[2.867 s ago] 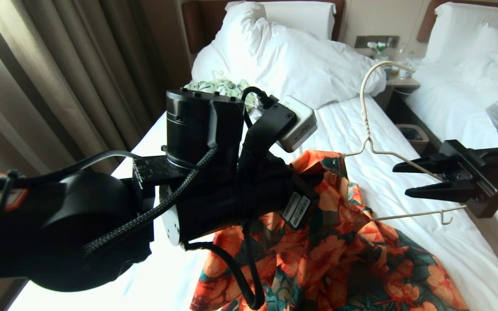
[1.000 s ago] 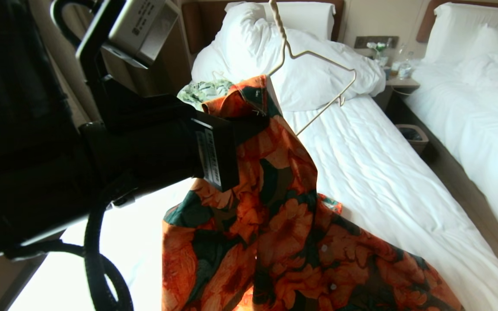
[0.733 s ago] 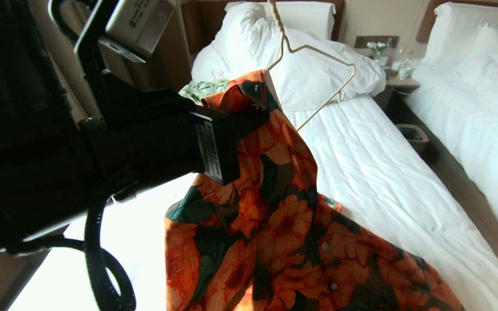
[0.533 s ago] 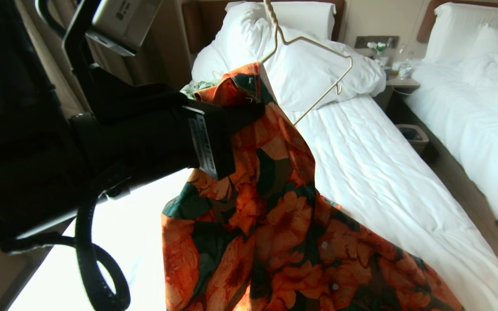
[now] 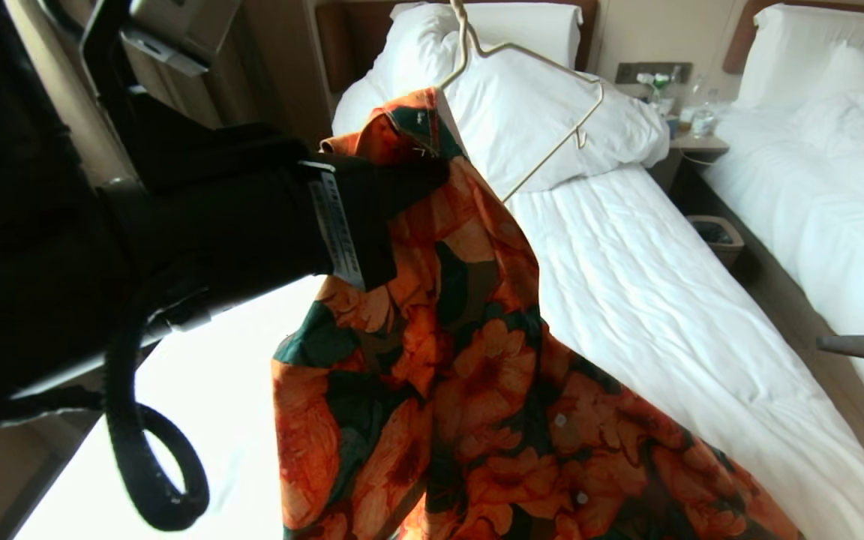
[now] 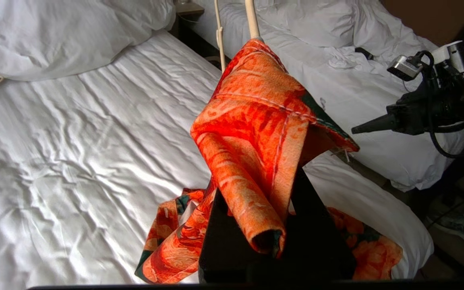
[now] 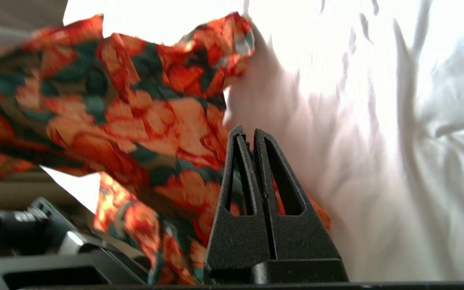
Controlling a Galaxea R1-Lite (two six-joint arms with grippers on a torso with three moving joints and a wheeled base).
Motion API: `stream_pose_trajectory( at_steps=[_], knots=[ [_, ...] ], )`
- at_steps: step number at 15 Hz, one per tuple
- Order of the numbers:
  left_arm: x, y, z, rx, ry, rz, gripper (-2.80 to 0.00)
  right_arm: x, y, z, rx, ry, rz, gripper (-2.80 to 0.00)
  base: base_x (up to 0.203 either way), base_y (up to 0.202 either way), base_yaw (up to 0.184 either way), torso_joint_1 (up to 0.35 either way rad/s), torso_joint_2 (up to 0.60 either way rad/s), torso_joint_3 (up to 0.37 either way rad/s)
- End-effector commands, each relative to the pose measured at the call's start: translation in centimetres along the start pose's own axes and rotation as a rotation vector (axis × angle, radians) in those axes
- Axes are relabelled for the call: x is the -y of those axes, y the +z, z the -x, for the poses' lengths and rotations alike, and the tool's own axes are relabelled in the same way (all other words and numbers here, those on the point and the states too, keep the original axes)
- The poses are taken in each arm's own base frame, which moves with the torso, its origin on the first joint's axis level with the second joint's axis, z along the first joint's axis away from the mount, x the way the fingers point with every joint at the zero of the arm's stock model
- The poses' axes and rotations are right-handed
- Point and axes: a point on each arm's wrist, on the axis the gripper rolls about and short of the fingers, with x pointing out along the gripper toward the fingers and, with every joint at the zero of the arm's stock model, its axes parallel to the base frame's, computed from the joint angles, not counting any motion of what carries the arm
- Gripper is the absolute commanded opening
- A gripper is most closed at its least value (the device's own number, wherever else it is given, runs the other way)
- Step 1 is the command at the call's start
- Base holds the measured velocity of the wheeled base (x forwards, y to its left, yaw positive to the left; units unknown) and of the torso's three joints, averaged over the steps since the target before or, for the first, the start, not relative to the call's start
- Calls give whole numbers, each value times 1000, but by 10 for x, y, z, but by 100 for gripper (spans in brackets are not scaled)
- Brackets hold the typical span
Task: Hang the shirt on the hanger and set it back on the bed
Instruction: Hook the other side of the shirt onto the hanger
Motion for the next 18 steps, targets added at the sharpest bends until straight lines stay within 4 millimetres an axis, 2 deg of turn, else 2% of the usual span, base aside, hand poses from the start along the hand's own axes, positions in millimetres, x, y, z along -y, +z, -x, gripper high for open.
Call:
stream_pose_trajectory(
  at_steps=[1,4,5,6,9,11,15,16,18],
  knots=[
    [-2,6,5,24,6,6,-280,-13,14,-13,2,17,-51,-280,0,0,0,0,0,0],
    [-2,8,9,32,5,34,-280,-49,24,-61,-65,-38,-44,-280,0,0,0,0,0,0],
    [-2,7,8,28,2,44,-280,-64,35,-74,-55,-30,-95,-280,0,0,0,0,0,0],
    [0,6,7,25,-8,49,-280,-77,45,-89,-53,-4,-141,-280,0,0,0,0,0,0],
    [6,2,4,8,-29,48,-280,-110,55,-129,-96,83,-172,-280,0,0,0,0,0,0],
    [7,4,4,15,-27,45,-280,-119,54,-148,-142,104,-201,-280,0,0,0,0,0,0],
    [6,10,10,37,-21,46,-280,-118,72,-188,-237,67,-392,-280,0,0,0,0,0,0],
    [5,11,11,42,-16,46,-280,-119,69,-200,-292,51,-431,-280,0,0,0,0,0,0],
    [5,14,11,49,-10,44,-280,-132,62,-216,-350,62,-462,-280,0,0,0,0,0,0]
  ],
)
